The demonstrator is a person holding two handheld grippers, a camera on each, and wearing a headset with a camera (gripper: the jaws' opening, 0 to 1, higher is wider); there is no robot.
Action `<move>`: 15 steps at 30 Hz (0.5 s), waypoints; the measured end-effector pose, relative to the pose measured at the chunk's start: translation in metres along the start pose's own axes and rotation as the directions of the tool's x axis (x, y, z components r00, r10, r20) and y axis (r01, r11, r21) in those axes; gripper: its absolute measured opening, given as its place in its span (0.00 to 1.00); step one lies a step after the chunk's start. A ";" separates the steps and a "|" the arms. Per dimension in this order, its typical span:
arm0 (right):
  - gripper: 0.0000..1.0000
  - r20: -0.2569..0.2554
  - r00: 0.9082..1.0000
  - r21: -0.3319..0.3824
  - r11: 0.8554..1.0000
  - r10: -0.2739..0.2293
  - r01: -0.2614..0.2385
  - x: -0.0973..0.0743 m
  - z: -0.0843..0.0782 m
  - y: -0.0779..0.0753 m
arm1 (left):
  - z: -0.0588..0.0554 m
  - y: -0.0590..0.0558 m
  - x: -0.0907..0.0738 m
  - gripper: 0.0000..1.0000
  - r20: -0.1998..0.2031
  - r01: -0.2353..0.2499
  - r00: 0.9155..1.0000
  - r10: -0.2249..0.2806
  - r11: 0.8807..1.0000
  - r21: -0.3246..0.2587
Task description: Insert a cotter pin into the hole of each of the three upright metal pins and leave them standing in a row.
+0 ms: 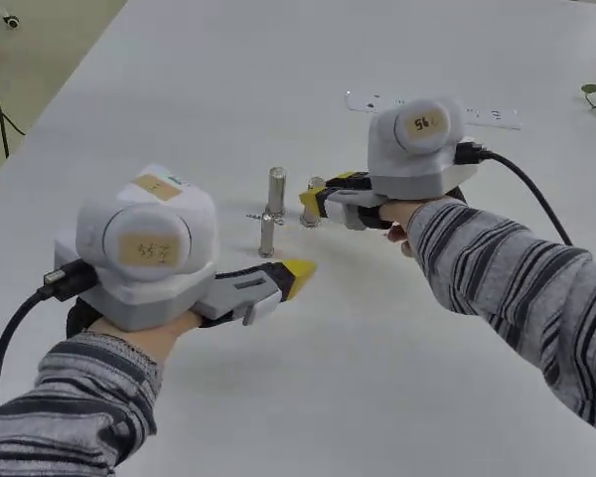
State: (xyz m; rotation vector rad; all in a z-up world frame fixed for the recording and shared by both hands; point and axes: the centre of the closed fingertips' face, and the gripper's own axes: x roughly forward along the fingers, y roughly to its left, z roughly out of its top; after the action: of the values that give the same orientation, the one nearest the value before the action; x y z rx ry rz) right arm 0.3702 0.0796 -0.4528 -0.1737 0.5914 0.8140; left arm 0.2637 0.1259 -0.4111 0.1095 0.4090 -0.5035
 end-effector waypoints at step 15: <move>0.08 0.011 1.000 0.012 1.000 -0.023 0.023 -0.007 -0.002 0.007 | -0.001 -0.010 -0.001 0.87 -0.001 0.037 0.999 -0.037 0.999 -0.004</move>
State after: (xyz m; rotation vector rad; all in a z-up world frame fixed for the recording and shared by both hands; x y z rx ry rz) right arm 0.3605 0.0787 -0.4497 -0.1646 0.5831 0.7888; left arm 0.2579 0.1183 -0.4116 0.0981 0.4142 -0.5391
